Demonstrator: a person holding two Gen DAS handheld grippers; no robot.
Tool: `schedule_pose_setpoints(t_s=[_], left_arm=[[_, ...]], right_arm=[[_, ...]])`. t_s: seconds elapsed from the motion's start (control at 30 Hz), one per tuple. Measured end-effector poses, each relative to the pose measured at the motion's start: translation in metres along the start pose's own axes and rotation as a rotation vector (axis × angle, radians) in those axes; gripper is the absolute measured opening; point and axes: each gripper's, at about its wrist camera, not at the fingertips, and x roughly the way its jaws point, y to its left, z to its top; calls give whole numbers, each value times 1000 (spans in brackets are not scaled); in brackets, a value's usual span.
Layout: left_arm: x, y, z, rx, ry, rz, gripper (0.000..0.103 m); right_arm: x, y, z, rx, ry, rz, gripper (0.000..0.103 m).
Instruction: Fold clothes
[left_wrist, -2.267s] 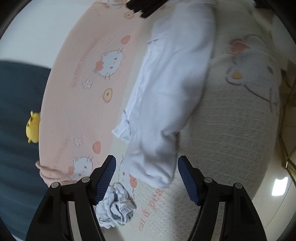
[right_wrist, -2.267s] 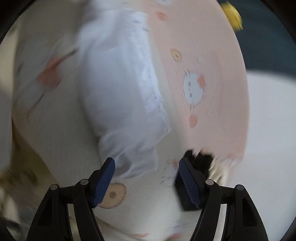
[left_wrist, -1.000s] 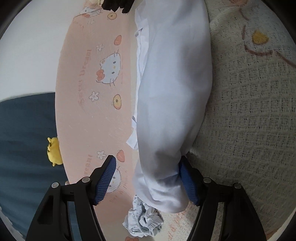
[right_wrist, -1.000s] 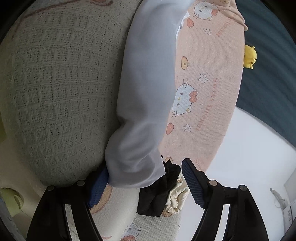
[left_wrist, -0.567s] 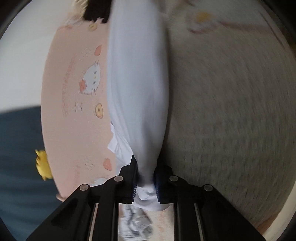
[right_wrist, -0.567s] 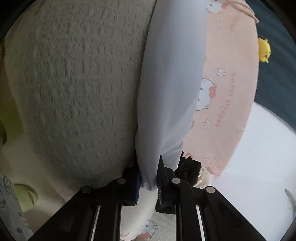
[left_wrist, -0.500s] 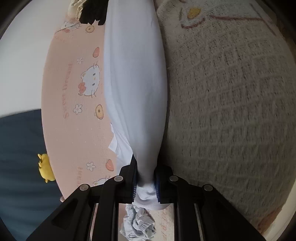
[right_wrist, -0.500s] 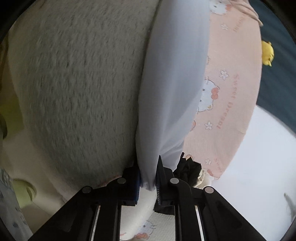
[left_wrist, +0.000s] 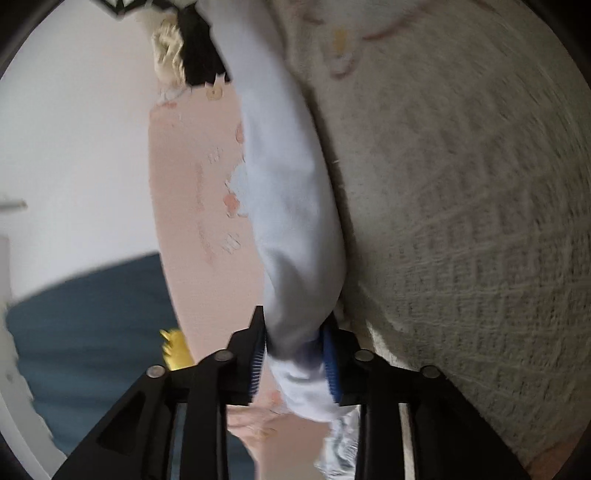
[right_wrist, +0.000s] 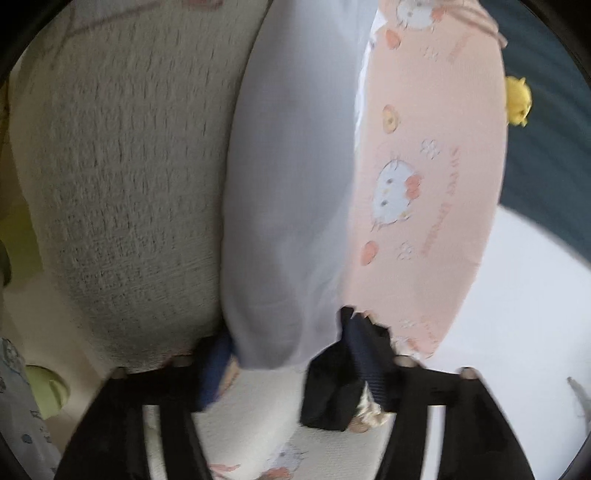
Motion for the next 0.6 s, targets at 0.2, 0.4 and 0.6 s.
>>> schedule_pose_setpoints(t_s=[0.2, 0.4, 0.6], left_arm=[[10, 35, 3, -214, 79, -220, 54], [19, 41, -7, -302, 125, -344, 59], [19, 44, -7, -328, 127, -405, 59]], right_arm=[[-5, 2, 1, 60, -13, 36, 69], [-5, 11, -2, 131, -14, 65, 70], [2, -2, -7, 251, 10, 215, 57]])
